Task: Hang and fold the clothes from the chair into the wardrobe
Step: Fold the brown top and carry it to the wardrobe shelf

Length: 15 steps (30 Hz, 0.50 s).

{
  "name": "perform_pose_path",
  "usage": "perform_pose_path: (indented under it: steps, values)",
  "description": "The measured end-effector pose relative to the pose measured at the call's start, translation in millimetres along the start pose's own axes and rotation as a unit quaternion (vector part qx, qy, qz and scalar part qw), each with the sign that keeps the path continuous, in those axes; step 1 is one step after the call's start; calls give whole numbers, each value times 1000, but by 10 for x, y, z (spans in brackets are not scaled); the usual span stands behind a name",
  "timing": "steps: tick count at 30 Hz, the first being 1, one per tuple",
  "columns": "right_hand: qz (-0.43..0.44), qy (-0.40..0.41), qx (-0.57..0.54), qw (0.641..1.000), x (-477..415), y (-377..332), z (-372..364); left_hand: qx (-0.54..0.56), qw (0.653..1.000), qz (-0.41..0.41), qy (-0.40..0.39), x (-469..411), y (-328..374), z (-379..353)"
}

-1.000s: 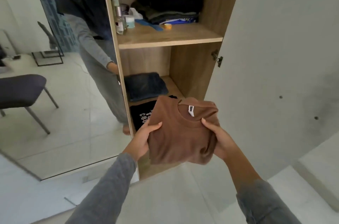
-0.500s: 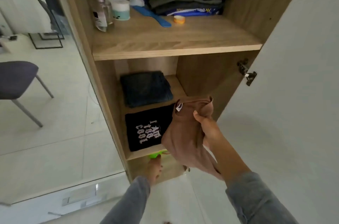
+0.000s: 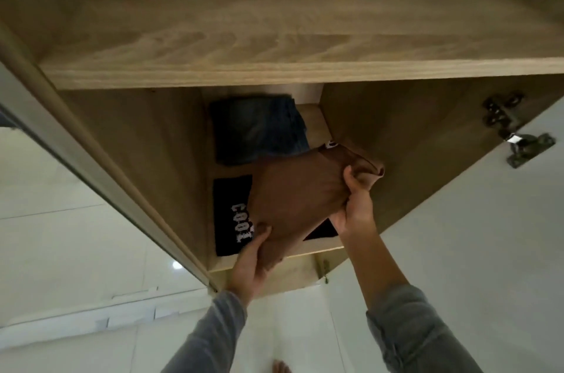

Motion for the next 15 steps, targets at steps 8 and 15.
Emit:
perform_pose_path:
  steps: [8,15]
  values:
    - [22,-55,-66,996,-367,-97,-240,-61,983,-172,13,-208,1248,-236]
    - [0,-42,-53,998,-546,219,428,-108,968,-206,91,-474,1228,164]
Point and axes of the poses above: each hand's wrist, its own x-axis away from the middle knuckle, its own z-axis out of the back of the hand, y = z × x, the point moved 8 cm from there along -x, towards the middle knuckle, and after that the axes turned 5 degrees about -z, right-handed, at the moved point
